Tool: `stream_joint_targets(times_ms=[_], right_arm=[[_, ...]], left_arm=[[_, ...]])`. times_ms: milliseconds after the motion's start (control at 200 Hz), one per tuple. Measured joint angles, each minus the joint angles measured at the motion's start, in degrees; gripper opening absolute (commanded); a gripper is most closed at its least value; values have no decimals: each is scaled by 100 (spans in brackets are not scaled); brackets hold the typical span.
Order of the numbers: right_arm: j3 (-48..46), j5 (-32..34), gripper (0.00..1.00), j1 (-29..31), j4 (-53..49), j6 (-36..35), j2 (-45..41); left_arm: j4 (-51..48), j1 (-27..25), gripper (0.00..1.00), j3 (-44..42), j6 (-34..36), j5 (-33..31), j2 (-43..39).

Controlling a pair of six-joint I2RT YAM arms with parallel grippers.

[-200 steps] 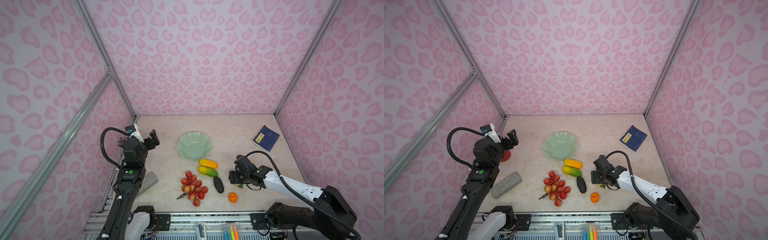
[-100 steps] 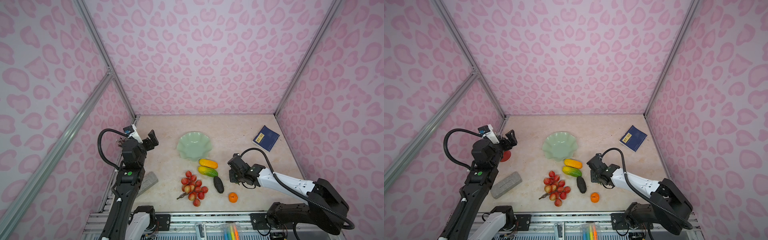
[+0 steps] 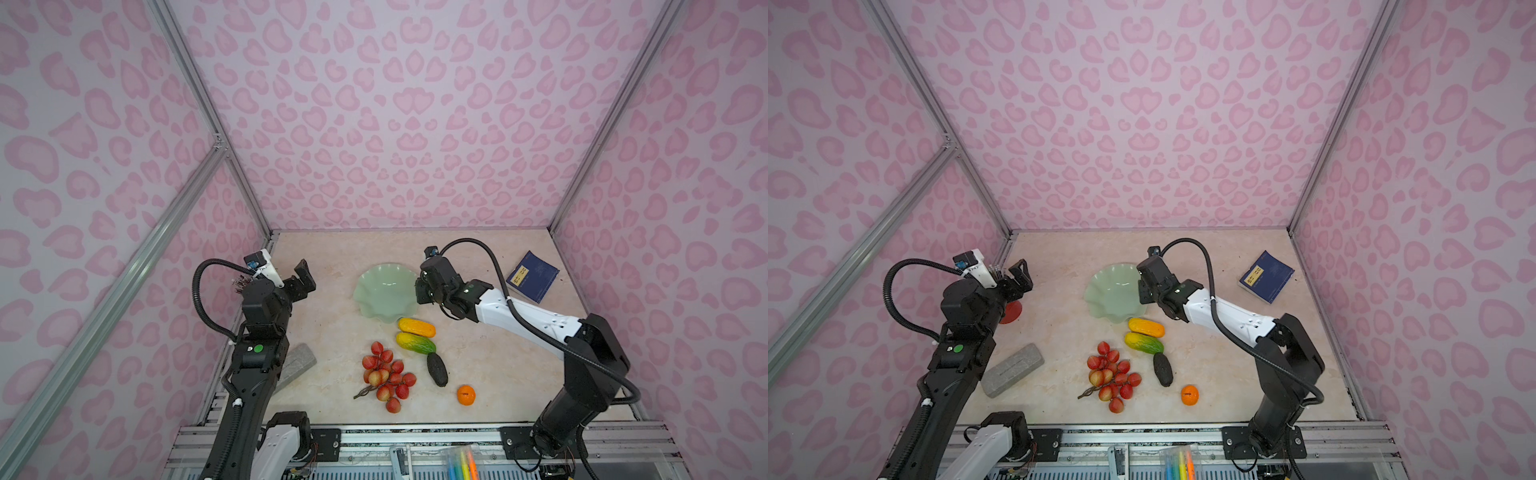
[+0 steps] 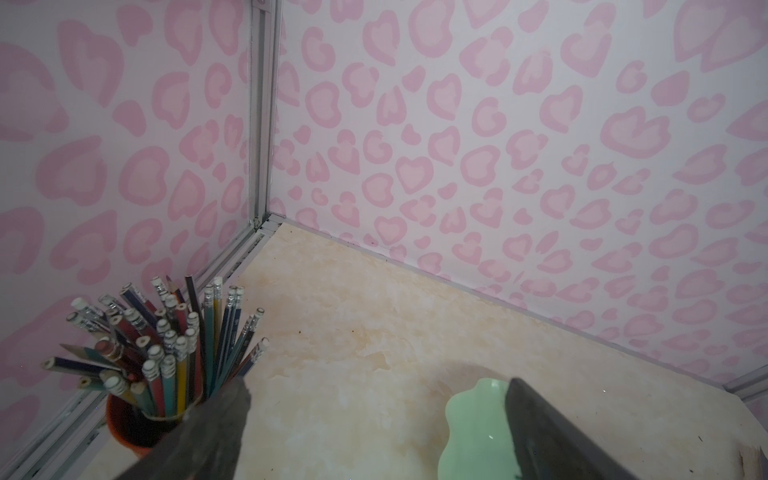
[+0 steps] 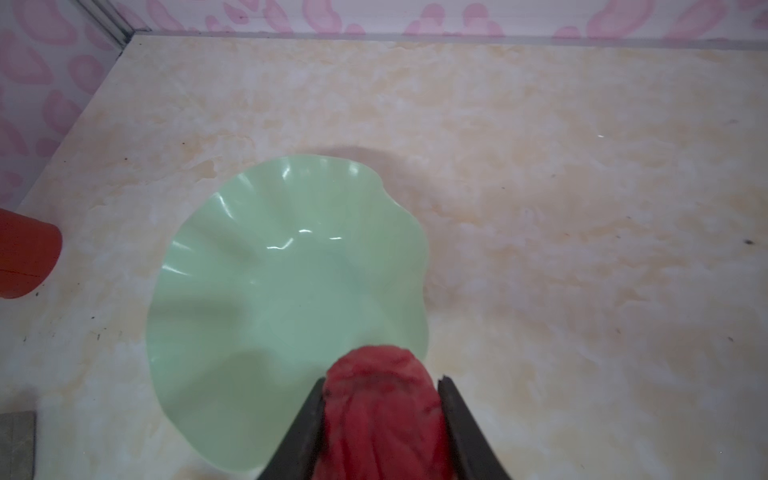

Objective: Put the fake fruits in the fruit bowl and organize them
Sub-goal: 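Carry the strawberry into the green bowl and open the right gripper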

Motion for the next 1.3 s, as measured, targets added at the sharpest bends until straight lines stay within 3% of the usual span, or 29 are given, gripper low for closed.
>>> stream_joint_targets(times_ms=[235, 570, 635, 775, 950, 1160, 1300], right_arm=[[1709, -450, 33, 17, -81, -387, 1851], [2900, -699, 35, 33, -457, -555, 3327], [2942, -721, 40, 33, -501, -553, 3412], [2975, -817, 60, 33, -529, -540, 3412], [2420, -883, 72, 39, -328, -424, 2813], [1064, -673, 82, -48, 623, -319, 1097], [-151, -184, 86, -275, 1062, -142, -61]], left_arm=[[2, 11, 97, 0, 7, -57, -76], [0, 59, 97, 0, 46, -107, -136], [0, 63, 97, 0, 46, -129, -144], [0, 68, 97, -2, 44, -203, -144], [0, 68, 99, 0, 48, 90, -13], [-61, 66, 96, 85, 87, 682, 122], [-144, -138, 93, 157, 79, 909, 264]])
